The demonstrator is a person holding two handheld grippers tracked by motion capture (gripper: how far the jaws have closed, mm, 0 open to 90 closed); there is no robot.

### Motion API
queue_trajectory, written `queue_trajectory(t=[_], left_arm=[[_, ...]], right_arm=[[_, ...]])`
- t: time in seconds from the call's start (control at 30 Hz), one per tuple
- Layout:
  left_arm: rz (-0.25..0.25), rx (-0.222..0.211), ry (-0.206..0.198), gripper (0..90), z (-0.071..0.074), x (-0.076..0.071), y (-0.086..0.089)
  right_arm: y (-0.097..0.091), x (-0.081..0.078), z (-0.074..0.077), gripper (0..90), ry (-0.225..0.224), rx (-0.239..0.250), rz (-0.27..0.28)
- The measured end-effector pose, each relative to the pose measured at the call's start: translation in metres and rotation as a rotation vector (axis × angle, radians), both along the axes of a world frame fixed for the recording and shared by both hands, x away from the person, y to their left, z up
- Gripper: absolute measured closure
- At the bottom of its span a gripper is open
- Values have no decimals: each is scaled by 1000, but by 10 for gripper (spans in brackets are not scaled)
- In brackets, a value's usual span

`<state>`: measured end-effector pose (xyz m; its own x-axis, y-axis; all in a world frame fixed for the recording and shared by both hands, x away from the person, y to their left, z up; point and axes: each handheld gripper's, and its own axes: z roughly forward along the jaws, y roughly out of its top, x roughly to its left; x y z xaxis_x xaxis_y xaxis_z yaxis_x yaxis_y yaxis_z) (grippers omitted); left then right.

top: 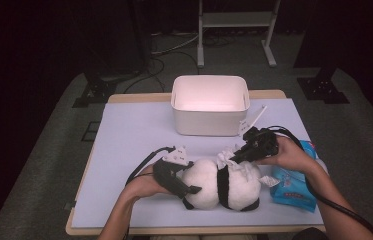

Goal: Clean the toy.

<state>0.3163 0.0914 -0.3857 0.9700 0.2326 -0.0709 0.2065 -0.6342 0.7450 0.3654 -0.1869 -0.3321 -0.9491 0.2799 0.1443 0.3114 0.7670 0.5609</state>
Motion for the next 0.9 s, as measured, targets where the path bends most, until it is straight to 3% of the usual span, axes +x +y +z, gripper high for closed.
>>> queue_trajectory(t=[0.33,0.9], left_arm=[[4,-4,1,168,0,0,0],[-6,-2,-7,168,0,-1,0]], right_arm=[[10,9,-4,832,11,-7,11],[-31,6,-8,830,12,15,-86]])
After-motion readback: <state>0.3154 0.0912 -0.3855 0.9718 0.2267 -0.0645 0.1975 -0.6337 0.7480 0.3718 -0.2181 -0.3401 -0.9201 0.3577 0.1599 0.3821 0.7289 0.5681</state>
